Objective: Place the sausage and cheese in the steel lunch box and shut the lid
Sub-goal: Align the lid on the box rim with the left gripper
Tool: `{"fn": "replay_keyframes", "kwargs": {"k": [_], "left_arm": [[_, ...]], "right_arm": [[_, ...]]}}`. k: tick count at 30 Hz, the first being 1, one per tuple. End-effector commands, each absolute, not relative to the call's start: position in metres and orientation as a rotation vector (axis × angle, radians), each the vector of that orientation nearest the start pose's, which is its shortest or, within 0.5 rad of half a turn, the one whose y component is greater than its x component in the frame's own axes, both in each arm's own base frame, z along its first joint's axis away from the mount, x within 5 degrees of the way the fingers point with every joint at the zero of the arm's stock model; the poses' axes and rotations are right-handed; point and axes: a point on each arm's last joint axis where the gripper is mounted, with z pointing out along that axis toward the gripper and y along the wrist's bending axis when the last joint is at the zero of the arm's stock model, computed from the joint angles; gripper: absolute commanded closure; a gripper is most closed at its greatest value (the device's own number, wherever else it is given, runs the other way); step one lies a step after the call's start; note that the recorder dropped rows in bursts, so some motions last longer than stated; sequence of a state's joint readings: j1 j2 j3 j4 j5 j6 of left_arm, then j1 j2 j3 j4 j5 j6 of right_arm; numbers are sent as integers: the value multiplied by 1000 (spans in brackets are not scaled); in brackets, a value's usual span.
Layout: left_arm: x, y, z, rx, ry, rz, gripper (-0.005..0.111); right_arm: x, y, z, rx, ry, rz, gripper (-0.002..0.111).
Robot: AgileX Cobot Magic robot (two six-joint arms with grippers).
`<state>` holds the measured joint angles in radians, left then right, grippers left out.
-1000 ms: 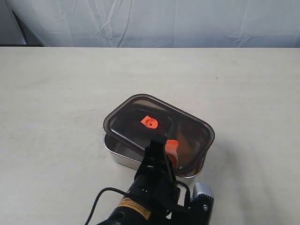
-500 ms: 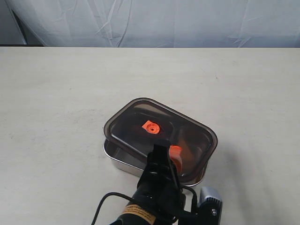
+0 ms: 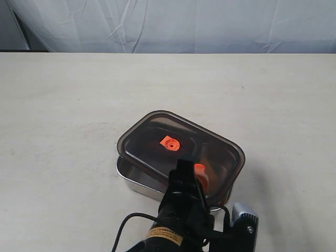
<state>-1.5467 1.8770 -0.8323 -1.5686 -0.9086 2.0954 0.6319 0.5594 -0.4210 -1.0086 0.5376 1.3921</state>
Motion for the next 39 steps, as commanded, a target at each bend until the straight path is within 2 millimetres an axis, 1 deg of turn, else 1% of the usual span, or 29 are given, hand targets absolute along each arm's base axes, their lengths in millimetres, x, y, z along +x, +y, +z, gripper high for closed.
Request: {"fn": "replay_keyframes", "kwargs": {"k": [1, 10, 14, 19, 34, 39], "left_arm": [[72, -315, 136, 1712, 1432, 528, 44], [76, -309, 140, 1651, 1465, 605, 44], [75, -308, 143, 1636, 1507, 582, 44], [75, -307, 152, 1615, 1508, 558, 44], [75, -306, 153, 1604, 1533, 550, 44], [74, -305, 162, 1586, 1533, 523, 44]], "right_arm": [[111, 31, 286, 122, 1894, 290, 66], [111, 31, 286, 122, 1894, 290, 66], [111, 32, 286, 121, 1893, 292, 66], [111, 32, 286, 121, 1893, 292, 66], [112, 32, 286, 122, 1898, 296, 66], [117, 37, 282, 102, 1925, 289, 66]]}}
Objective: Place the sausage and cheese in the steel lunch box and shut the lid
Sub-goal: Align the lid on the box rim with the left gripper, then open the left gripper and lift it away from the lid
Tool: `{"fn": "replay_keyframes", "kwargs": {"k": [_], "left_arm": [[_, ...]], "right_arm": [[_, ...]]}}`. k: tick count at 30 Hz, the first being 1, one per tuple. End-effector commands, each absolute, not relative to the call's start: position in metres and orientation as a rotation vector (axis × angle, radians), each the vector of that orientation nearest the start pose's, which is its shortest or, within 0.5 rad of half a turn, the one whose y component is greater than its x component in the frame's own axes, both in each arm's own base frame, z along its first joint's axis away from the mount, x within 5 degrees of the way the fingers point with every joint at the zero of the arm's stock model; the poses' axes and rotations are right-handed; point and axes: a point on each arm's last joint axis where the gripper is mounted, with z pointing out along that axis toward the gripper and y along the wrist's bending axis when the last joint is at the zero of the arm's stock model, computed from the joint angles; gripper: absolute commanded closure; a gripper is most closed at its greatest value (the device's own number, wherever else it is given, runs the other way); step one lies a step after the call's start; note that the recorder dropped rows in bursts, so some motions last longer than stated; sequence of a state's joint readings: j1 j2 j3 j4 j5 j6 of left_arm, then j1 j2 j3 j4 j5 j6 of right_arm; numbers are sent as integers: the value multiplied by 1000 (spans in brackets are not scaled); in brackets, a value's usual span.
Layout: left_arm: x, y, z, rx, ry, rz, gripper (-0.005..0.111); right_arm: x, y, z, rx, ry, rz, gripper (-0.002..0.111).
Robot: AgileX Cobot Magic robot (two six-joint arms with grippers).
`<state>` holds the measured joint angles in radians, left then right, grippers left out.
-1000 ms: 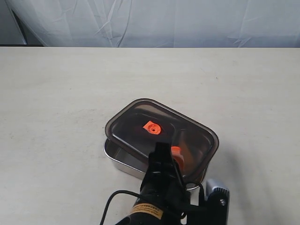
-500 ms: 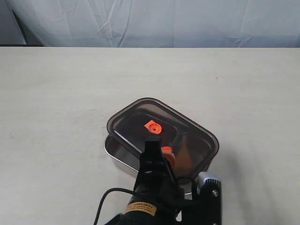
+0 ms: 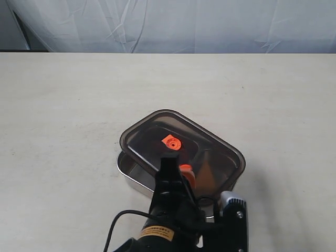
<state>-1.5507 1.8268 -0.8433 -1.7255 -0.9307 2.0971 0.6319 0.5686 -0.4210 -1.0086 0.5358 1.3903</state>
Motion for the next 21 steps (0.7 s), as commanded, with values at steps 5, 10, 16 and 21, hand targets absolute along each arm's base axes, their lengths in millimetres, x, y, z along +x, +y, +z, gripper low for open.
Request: {"fn": "replay_keyframes", "kwargs": {"k": [5, 10, 16, 21], "left_arm": [[68, -305, 172, 1578, 1519, 468, 44], [60, -308, 173, 1603, 1501, 427, 44], [59, -307, 174, 1594, 1494, 446, 44], [57, -302, 183, 1532, 1476, 522, 44]], "right_arm": [[122, 43, 278, 76, 1956, 286, 66], [125, 47, 274, 69, 1982, 298, 66], [129, 56, 268, 13, 2032, 324, 66], [135, 60, 261, 4, 2080, 298, 66]]}}
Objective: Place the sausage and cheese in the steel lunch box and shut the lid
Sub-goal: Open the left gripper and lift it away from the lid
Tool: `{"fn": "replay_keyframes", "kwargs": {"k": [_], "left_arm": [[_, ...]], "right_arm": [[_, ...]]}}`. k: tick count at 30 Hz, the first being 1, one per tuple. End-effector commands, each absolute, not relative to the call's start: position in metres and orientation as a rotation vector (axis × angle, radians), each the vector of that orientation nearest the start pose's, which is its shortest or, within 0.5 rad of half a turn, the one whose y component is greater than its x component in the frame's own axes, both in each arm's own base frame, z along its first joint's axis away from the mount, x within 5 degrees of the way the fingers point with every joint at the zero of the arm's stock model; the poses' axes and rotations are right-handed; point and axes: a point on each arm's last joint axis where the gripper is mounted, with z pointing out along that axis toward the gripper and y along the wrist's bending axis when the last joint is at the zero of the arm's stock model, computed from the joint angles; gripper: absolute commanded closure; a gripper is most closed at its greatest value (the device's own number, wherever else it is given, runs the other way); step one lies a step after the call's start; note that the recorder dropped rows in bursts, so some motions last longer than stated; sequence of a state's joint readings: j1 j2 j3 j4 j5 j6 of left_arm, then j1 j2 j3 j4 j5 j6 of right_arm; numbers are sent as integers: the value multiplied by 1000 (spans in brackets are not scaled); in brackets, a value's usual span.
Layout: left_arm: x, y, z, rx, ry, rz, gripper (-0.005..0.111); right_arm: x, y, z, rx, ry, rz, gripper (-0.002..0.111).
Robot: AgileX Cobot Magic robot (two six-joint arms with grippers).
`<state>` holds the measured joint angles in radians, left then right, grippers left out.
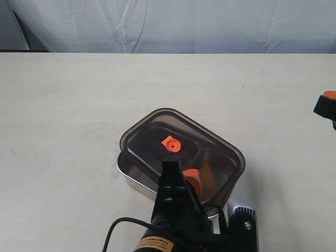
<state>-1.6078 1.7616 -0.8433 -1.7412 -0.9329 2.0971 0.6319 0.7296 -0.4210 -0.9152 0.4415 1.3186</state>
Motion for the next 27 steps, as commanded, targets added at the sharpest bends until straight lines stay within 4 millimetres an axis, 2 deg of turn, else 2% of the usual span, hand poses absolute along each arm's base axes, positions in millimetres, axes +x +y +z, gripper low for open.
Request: {"fn": "replay_keyframes", "kwargs": {"k": [1, 6, 8, 10, 14, 16, 21, 23, 27], "left_arm": [[57, -301, 187, 1515, 1474, 533, 44], [60, -294, 203, 1444, 1482, 539, 44], [65, -290, 212, 1400, 1498, 539, 48], [73, -285, 221, 1336, 1538, 516, 59], [99, -273, 241, 1155, 1615, 461, 94], [113, -270, 252, 1099, 1620, 418, 106], [156, -273, 280, 957, 1728, 212, 106], [178, -276, 293, 913, 1764, 67, 106], [218, -264, 310, 739, 1811, -162, 106]], "right_arm": [[135, 61, 260, 3, 2085, 295, 66], [136, 62, 258, 1, 2097, 289, 66], [136, 62, 258, 2, 2098, 287, 66], [136, 62, 258, 6, 2100, 287, 66], [136, 62, 258, 6, 2100, 287, 66], [136, 62, 258, 5, 2099, 288, 66], [136, 62, 258, 6, 2100, 292, 66], [136, 62, 258, 6, 2100, 292, 66], [136, 62, 258, 6, 2100, 292, 66]]}}
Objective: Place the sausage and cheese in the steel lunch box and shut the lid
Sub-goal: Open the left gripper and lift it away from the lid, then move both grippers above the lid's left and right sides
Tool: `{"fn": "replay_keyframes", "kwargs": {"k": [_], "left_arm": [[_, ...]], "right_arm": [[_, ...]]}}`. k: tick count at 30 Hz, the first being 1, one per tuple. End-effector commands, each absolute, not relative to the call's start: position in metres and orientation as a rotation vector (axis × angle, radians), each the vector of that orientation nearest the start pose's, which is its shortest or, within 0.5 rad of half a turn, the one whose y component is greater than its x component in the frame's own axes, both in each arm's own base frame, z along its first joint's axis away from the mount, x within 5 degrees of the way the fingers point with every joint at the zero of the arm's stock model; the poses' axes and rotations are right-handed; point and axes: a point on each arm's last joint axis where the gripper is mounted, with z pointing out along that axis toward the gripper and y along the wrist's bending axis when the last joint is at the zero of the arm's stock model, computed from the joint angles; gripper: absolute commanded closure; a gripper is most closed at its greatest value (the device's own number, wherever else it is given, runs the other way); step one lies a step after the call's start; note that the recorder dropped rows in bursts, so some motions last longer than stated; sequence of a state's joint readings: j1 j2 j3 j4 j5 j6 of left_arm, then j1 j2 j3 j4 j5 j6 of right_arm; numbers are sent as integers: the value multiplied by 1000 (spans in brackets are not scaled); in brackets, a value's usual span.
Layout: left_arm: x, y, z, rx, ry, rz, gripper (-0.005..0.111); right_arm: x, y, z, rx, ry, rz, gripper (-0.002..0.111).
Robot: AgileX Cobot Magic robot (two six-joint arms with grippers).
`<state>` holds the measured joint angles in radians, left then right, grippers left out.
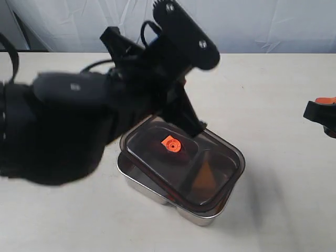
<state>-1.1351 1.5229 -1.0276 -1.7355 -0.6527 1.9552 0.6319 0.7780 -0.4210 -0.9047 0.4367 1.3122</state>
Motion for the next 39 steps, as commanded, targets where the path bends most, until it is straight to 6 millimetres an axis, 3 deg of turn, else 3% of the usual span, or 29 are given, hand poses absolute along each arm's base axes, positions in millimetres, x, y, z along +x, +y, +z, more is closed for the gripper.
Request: {"fn": "replay_keyframes", "kwargs": {"k": [1, 7, 12, 18, 21, 30, 32, 34, 35, 39], "left_arm": [[225, -262, 314, 699, 1817, -212, 106], [267, -232, 326, 491, 1852, -439, 106], [286, -215, 326, 393, 1879, -623, 106], [302, -214, 303, 376, 1948, -738, 106], [310, -222, 280, 397, 2008, -759, 106], [317, -223, 258, 366, 2102, -766, 106], [317, -217, 254, 397, 2158, -804, 106], [315, -207, 246, 472, 2263, -804, 106], [315, -201, 243, 495, 2309, -786, 106], [318, -177, 233, 470, 2452, -686, 106]], "right_arm": [[136, 62, 258, 6, 2100, 292, 66], [136, 62, 258, 6, 2100, 292, 66], [136, 62, 258, 3, 2097, 299, 66], [136, 62, 258, 3, 2097, 299, 66], [136, 62, 258, 1, 2097, 298, 66], [136, 61, 257, 6, 2105, 276, 66], [137, 61, 255, 22, 2126, 272, 76], [140, 63, 251, 21, 2151, 258, 103], [141, 64, 249, 19, 2159, 253, 108], [147, 71, 248, -81, 2137, 251, 108]]}}
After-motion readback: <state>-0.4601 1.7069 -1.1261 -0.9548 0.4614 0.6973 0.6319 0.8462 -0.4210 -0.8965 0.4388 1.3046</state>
